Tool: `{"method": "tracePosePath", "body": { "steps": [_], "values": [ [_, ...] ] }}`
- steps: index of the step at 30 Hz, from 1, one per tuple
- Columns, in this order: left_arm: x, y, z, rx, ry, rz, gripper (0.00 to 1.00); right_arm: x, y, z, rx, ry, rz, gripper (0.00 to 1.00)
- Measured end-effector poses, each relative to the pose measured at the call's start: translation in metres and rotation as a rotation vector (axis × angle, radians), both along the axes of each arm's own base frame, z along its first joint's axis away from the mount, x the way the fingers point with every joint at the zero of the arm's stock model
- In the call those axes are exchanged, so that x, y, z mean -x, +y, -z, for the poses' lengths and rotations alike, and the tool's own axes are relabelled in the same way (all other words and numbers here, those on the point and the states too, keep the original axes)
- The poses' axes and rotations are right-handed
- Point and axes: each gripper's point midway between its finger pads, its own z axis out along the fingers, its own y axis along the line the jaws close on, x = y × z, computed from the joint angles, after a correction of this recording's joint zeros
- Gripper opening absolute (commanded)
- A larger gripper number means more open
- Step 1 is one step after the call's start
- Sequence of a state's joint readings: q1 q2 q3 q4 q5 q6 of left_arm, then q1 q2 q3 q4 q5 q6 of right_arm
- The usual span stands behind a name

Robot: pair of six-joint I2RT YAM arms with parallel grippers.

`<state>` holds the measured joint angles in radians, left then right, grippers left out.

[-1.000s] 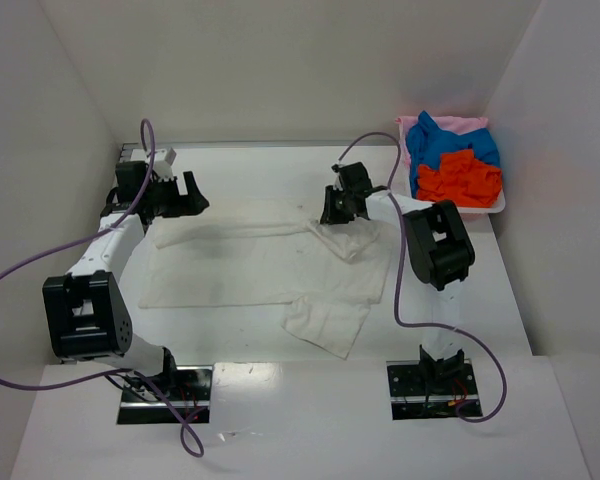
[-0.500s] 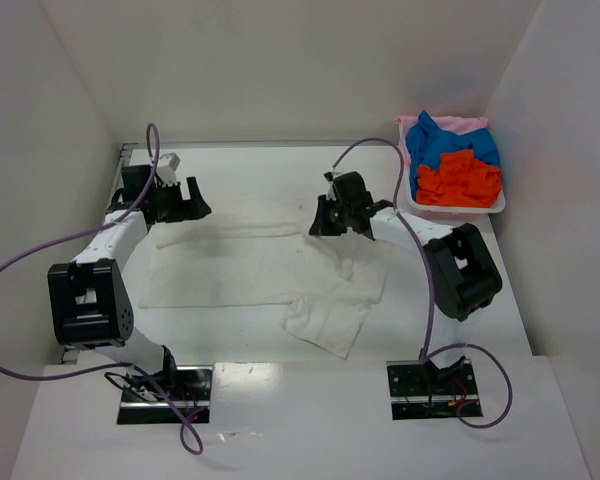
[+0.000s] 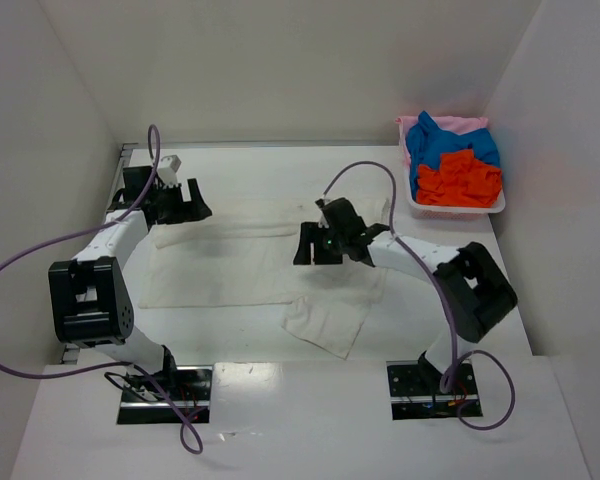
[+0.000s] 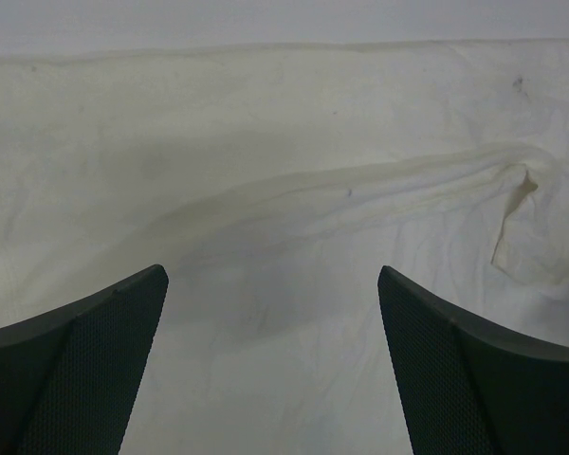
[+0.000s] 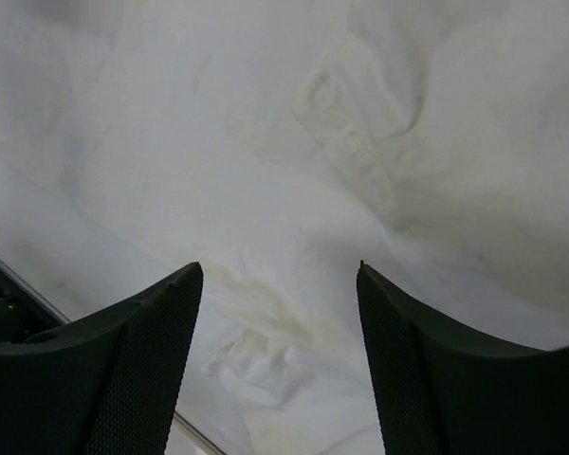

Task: Fold and stack the t-shirts
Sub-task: Fold the flattened tshirt in 1/3 of the way

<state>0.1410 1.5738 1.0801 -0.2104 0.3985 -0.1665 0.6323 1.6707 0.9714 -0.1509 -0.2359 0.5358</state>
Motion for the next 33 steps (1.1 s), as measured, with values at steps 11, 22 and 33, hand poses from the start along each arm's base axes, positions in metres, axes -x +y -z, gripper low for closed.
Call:
{"method": "tracePosePath", "body": {
  "steps": [11, 22, 33],
  "values": [
    [-0.002, 0.026, 0.008, -0.079, 0.039, -0.150, 1.00, -0.078, -0.118, -0.141, -0.080, -0.382, 0.439, 0.79],
    [-0.011, 0.061, 0.022, -0.119, 0.093, -0.348, 0.68, -0.104, -0.169, -0.045, 0.166, -0.195, 0.582, 0.34],
    [-0.024, 0.062, 0.055, -0.097, 0.171, -0.371, 0.20, -0.145, -0.168, -0.003, 0.277, -0.132, 0.585, 0.16]
  ]
}}
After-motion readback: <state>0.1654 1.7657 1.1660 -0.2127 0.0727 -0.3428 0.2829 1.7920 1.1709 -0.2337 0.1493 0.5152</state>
